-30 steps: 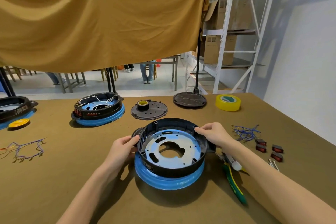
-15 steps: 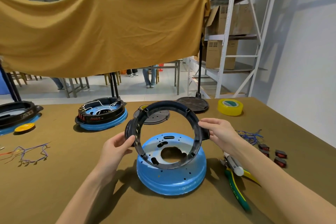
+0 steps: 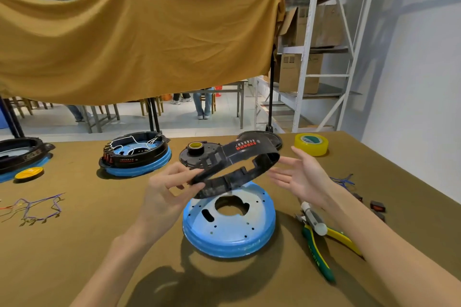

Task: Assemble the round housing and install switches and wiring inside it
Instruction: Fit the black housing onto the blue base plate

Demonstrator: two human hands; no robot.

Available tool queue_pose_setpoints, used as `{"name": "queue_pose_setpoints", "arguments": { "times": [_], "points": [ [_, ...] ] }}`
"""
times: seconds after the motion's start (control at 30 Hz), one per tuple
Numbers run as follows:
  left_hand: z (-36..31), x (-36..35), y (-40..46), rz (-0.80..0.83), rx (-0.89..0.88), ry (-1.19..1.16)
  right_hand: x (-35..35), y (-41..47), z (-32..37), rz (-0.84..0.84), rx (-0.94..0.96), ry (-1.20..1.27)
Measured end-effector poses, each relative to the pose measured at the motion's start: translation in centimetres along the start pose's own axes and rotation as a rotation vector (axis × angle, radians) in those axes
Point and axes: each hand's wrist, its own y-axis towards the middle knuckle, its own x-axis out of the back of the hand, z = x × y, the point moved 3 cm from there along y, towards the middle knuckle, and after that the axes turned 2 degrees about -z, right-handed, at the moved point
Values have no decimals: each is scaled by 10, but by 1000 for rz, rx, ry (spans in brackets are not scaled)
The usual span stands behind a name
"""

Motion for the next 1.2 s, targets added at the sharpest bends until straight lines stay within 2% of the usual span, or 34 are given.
{"name": "queue_pose_setpoints", "arguments": {
  "times": [0.13, 0.2, 0.37, 0.5, 0.53, 0.63, 0.7, 0.77, 0.83, 0.97, 1.2],
  "points": [
    [-6, -9, -10, 144, -157, 267, -6, 0, 0, 6, -17, -206],
    [-4, -15, -16, 216, -145, 315, -9, 2, -6, -26, 3, -378],
    [18, -21, -38, 305, 164, 124, -15, 10, -33, -54, 86, -638],
    [31, -15, -57, 495, 380, 14, -18, 5, -46, -68, 106, -730],
    [34, -11, -58, 464, 419, -25, -18, 3, -47, -79, 120, -729],
    [51, 0, -53, 74, 555, -125, -17, 2, -48, -85, 149, -722],
    [70, -4, -46, -77, 683, -135, -17, 3, -51, -80, 156, -711],
    [91, -18, -40, -47, 840, -146, -17, 4, -54, -80, 158, -697],
    [107, -29, -36, -24, 899, -155, -17, 4, -56, -81, 168, -680],
    [115, -46, -28, -2, 859, -215, -12, 11, -57, -78, 163, -664],
    [125, -46, -39, 18, 683, -42, -4, 17, -59, -98, 176, -602]
  ]
}}
